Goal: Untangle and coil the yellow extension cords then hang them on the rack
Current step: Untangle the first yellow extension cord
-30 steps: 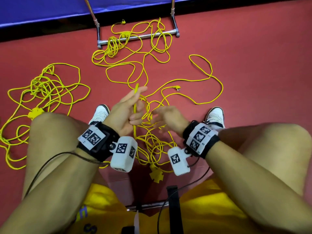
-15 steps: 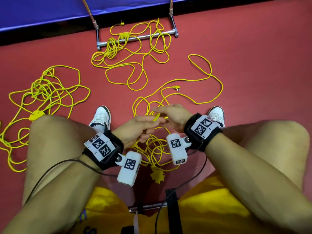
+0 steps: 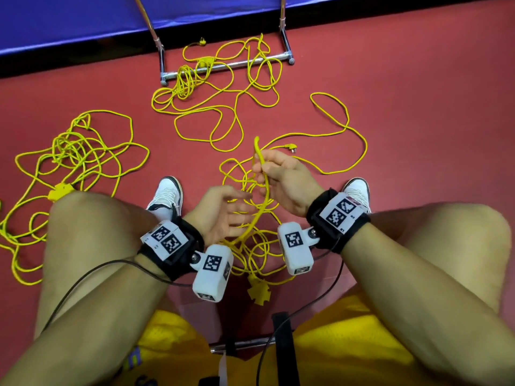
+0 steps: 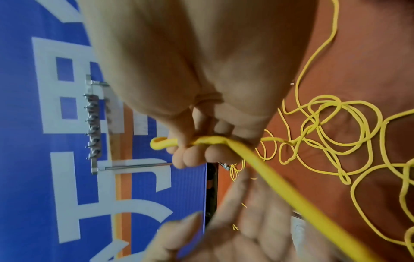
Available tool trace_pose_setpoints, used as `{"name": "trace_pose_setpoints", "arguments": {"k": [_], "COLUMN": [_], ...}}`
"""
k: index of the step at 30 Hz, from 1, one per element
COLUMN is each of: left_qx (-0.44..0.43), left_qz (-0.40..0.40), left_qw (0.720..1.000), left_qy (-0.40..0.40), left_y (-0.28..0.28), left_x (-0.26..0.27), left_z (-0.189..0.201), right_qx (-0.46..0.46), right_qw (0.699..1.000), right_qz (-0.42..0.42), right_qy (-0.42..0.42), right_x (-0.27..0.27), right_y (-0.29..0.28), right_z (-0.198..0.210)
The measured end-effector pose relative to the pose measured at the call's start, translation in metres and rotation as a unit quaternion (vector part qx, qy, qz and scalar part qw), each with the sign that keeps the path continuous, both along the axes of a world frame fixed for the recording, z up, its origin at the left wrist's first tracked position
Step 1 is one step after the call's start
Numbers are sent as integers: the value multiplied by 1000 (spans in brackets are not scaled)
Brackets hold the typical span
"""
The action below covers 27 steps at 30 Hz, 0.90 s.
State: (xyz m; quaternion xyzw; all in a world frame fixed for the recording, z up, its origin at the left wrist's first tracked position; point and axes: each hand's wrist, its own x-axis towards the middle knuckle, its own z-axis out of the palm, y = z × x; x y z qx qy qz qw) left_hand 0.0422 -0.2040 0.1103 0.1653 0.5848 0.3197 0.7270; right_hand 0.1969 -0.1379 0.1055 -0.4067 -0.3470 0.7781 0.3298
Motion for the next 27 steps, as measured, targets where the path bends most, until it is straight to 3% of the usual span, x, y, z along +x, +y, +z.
{"name": "trace_pose_setpoints", "arguments": {"k": [4, 8, 12, 16, 19, 22, 27], "left_qx": [89, 62, 103, 173, 204, 220, 220], "left_qz": [91, 150, 176, 181, 216, 223, 225], "left_qw": [982, 983, 978, 966, 954, 949, 948], "left_qy": [-137, -89, -50, -64, -50, -32, -37], "left_y": [15, 22, 18, 17, 22, 27, 25], "left_x": [-17, -24, -15, -18, -23, -26, -18], "left_z": [7, 7, 6, 7, 7, 8, 5], "right_qx": [70, 105, 101, 75, 73, 122, 242], "right_qw": [985, 952, 917, 890, 909, 943, 935], "right_qz": [151, 264, 338, 401, 365, 237, 103], "right_qy": [-36, -117, -186, -203, -190, -199, -240], "right_x": [-6, -9, -8, -8, -11, -17, -18], "right_y": [-18, -25, -25, -31, -33, -36, -36], "right_z": [-1, -7, -6, -3, -2, -12, -31]}}
